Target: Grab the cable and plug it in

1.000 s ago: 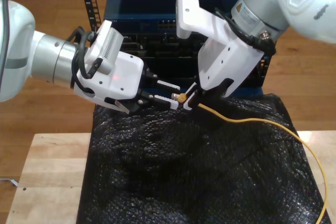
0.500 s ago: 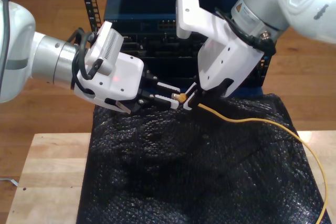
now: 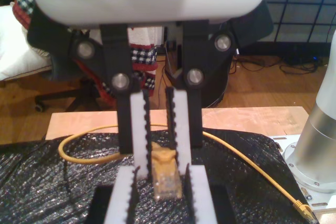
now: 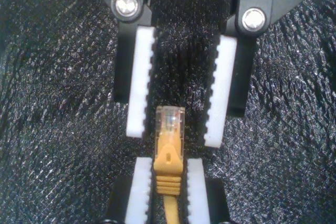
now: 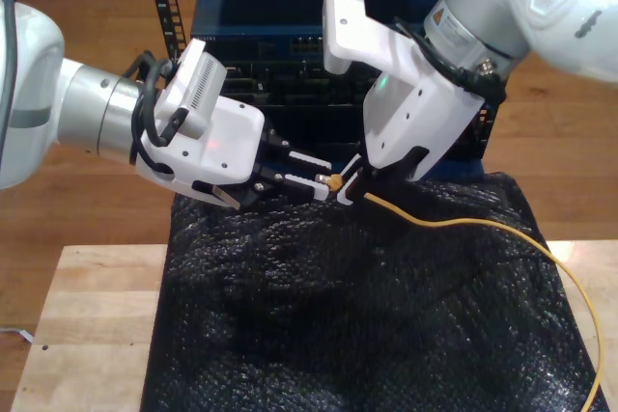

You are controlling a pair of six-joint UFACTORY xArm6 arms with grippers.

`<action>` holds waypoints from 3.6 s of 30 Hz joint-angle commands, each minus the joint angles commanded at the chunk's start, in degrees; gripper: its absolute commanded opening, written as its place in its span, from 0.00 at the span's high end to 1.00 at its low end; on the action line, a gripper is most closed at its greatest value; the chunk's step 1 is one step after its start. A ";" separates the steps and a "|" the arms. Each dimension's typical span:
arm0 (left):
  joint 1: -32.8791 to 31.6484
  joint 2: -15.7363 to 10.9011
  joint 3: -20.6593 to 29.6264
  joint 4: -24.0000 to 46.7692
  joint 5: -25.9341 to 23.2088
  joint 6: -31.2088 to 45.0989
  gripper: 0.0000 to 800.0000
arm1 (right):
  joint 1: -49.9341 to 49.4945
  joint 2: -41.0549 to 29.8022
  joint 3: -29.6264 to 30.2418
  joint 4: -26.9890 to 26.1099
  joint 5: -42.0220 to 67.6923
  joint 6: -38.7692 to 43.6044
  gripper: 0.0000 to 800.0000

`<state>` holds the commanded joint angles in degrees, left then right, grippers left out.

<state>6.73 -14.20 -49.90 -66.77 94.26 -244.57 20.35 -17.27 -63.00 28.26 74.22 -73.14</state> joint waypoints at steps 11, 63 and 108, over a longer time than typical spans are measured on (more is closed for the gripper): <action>0.00 0.00 0.00 0.00 -0.35 0.00 0.95 | 0.00 0.00 0.00 0.00 0.00 0.00 0.94; 4.31 5.45 -0.88 -3.16 11.60 -8.62 1.00 | -0.18 -8.00 -1.58 1.85 -1.49 -10.37 0.00; 10.11 19.25 -3.08 -11.43 31.91 -14.07 1.00 | 12.92 -18.64 10.99 3.52 -24.35 -27.25 0.02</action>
<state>16.84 5.05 -52.98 -78.20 126.18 -258.64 33.27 -35.91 -52.01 31.78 49.87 -100.40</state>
